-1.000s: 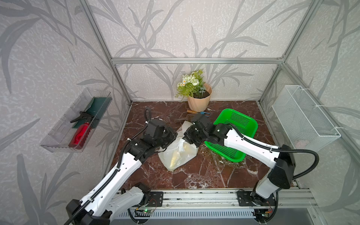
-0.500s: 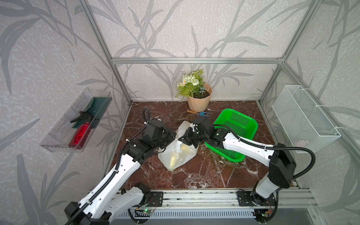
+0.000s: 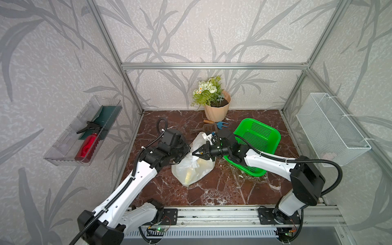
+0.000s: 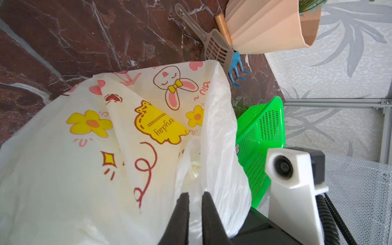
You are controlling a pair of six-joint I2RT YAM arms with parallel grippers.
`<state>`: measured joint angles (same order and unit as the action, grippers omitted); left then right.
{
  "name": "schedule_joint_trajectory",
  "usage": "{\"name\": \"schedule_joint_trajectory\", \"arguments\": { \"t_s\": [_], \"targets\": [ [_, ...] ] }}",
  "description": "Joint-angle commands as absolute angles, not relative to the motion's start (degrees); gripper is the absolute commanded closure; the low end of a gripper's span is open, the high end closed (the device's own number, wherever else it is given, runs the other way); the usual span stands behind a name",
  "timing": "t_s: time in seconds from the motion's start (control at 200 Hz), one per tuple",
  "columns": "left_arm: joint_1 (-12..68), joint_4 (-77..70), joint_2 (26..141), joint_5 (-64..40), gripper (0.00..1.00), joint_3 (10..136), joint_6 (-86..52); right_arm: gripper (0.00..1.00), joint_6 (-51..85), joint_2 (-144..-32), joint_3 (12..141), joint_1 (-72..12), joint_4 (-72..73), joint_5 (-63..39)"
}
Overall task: Place the banana into a plastic bag & tie a knot
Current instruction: Tie the plastic bag at the center of the board.
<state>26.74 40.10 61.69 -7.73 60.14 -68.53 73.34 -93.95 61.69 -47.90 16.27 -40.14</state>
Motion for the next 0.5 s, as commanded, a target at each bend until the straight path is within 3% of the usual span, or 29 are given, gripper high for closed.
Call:
{"name": "schedule_joint_trajectory", "arguments": {
  "t_s": [0.0,0.12,0.215,0.31,0.495],
  "targets": [
    [26.0,38.79,63.01,-9.5,0.85,59.92,-71.71,1.0,72.67,-92.64,58.28,-47.38,22.62,-43.36],
    [25.32,36.79,66.14,-12.55,0.82,60.32,-72.16,1.0,71.9,-92.37,56.32,-47.0,25.01,-43.51],
    [25.02,36.61,68.69,-15.0,0.9,60.86,-71.99,1.0,72.16,-92.94,54.97,-46.67,28.99,-43.63],
    [24.92,39.02,71.18,-17.15,0.9,61.83,-70.84,1.0,71.2,-93.5,54.46,-46.41,31.35,-43.75],
    [24.58,40.37,72.74,-17.18,0.85,61.79,-70.57,1.0,70.21,-94.65,53.57,-45.88,35.33,-45.28]
  ]
}}
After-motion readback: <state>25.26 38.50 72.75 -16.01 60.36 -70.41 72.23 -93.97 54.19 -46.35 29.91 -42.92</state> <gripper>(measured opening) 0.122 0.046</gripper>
